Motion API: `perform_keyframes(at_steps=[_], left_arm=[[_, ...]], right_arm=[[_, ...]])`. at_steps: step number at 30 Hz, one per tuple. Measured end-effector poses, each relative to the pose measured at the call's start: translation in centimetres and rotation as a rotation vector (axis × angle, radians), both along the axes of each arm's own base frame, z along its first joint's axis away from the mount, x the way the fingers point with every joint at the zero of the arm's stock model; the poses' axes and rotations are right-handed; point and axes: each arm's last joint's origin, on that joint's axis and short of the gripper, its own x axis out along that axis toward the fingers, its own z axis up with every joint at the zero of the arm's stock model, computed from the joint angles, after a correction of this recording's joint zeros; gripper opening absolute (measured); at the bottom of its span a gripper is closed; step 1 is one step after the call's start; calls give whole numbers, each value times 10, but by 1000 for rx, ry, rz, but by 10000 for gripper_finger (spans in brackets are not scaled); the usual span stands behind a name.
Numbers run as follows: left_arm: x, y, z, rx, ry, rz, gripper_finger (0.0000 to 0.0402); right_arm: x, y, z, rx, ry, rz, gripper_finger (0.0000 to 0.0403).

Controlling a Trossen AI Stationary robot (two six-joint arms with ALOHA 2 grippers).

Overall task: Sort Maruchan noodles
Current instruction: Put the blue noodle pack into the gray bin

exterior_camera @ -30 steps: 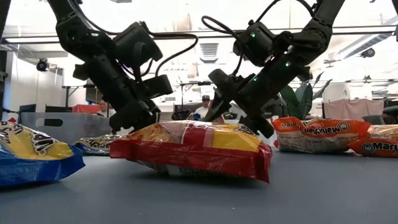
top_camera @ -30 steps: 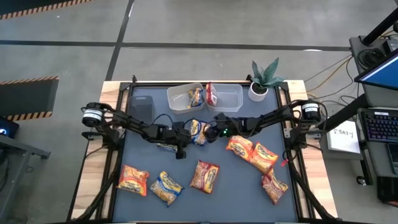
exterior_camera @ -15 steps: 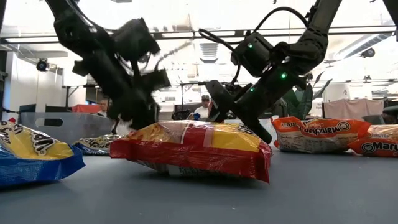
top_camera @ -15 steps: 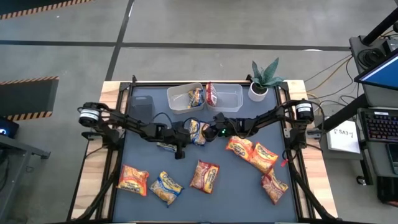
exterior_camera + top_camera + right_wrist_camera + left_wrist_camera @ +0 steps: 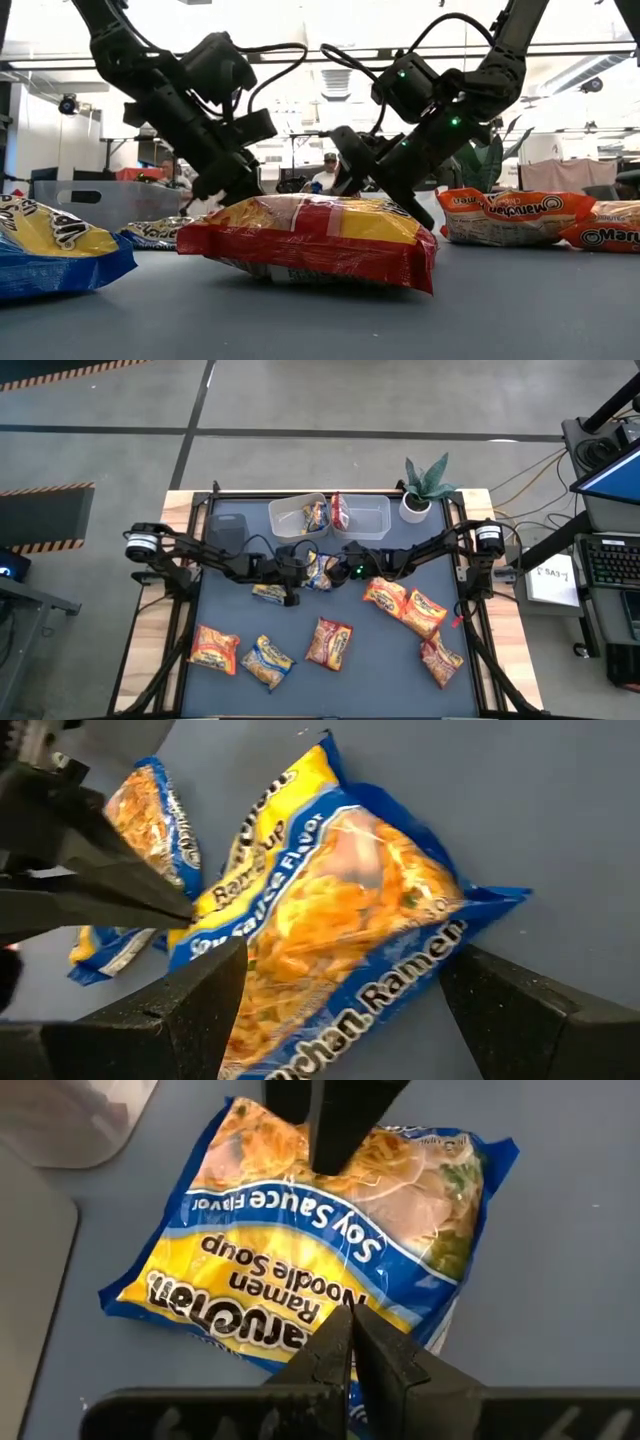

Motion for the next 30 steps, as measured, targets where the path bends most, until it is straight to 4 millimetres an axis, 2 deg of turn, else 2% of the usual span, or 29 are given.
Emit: perform_keyframes(at_steps=[11,20,26,30], left_arm=[[-6,0,-11,-37,9,40,0],[-6,0,-12,-51,1,52,0],[-4,0,-11,-53,-28,51,0],[-2,-1,-9,-58,-64,46,0]], right_arm=[[5,-1,4,29,-83,13,311],[12,-3,-11,63,-161,-7,311],[12,-4,-8,86,-176,12,309],[12,-5,-9,106,-160,3,293]])
